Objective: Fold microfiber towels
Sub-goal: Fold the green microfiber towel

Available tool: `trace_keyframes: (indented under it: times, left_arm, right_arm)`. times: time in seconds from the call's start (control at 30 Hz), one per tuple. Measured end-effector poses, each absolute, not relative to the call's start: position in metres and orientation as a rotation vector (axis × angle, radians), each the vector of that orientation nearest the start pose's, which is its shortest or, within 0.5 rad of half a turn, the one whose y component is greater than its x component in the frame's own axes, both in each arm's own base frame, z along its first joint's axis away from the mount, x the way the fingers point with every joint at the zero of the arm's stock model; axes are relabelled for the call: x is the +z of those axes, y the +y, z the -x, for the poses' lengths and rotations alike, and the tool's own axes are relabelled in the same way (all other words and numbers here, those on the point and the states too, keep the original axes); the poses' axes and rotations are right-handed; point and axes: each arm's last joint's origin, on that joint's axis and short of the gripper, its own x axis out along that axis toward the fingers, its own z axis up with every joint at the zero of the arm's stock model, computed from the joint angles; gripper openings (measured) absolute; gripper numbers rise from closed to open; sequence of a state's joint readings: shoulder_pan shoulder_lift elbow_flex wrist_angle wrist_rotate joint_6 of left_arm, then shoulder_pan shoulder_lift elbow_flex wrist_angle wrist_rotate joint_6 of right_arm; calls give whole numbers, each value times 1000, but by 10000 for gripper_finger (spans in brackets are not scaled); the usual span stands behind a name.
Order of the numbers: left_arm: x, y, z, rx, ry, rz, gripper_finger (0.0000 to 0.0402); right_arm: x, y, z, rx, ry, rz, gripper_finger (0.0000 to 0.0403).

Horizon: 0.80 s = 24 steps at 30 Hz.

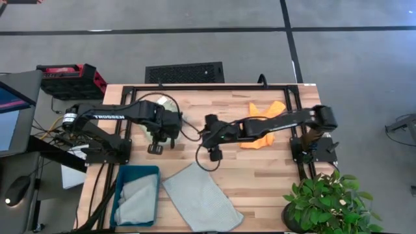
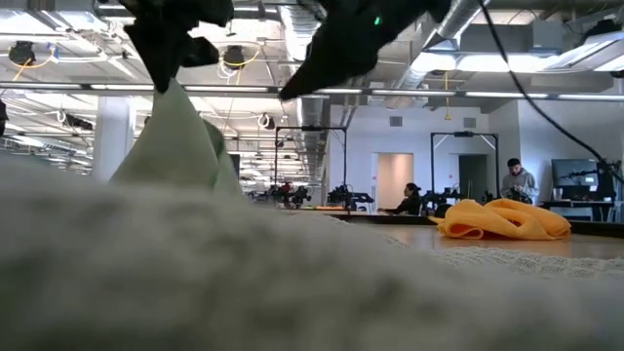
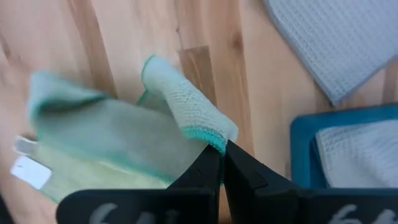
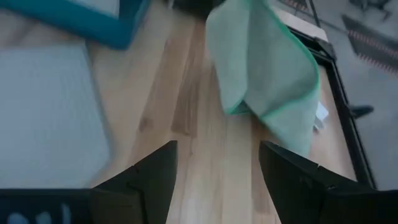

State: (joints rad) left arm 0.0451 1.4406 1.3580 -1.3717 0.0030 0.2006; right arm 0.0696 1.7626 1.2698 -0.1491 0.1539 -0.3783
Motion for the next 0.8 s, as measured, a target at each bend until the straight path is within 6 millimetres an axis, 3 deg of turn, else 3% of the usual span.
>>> trace_keyframes:
  times: [0.13,0.23,0.4,0.6,0.8]
  left_arm:
    - [310,-1,-245,-113,1467,-210,0]
    - [311,-8,-243,-121,1481,-235,0]
    - [311,-14,-243,-120,1477,-233,0]
    - [311,-15,-243,-121,1472,-234,0]
    - [311,-15,-243,-121,1471,-234,0]
  right_arm:
    - [224,25,-416,51,515,568,249]
    - [218,23,-429,17,414,569,249]
    - [202,17,-442,-40,338,460,249]
    - [166,20,-457,-62,273,521,249]
    - [157,18,-466,-178,241,536,249]
